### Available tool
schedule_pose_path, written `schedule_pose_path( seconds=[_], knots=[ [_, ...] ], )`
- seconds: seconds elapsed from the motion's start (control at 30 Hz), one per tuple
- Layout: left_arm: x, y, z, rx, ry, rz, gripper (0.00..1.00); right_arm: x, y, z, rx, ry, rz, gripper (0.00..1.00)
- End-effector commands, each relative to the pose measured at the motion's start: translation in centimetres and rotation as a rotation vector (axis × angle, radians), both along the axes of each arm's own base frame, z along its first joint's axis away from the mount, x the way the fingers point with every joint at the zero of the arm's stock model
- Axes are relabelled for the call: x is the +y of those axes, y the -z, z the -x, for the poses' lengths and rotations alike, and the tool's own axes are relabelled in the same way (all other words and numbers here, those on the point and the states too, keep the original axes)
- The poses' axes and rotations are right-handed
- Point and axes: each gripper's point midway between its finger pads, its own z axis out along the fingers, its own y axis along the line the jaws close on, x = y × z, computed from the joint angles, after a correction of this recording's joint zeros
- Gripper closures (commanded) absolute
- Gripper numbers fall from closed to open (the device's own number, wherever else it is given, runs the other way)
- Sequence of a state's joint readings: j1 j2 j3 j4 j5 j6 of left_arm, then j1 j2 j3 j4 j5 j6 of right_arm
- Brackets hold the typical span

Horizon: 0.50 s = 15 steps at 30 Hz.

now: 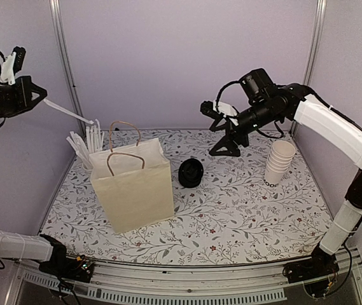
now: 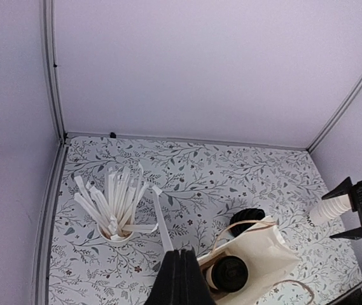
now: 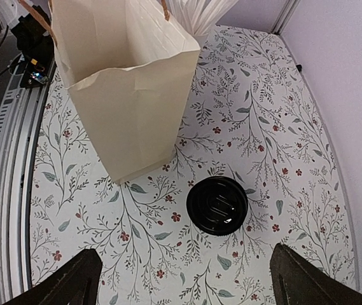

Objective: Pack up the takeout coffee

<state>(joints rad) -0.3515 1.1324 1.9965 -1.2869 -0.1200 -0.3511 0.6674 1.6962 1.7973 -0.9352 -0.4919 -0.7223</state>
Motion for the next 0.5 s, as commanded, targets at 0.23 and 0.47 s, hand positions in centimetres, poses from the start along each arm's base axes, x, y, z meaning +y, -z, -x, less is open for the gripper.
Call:
schedule_pose_path(
  seconds=[0.23,0.47],
  knots=[
    [-6.2,-6.6,4.1,-0.246,0.42,0.163,1.0,0.5,0.5,-0.1,0.019,-0.016,0.011,0.05],
    [-9.3,-6.5,5.2,-0.252,0.619,0.237,1.0,0.5,0.9,-0.1,0.023,-0.016,0.02,0.04]
  ],
)
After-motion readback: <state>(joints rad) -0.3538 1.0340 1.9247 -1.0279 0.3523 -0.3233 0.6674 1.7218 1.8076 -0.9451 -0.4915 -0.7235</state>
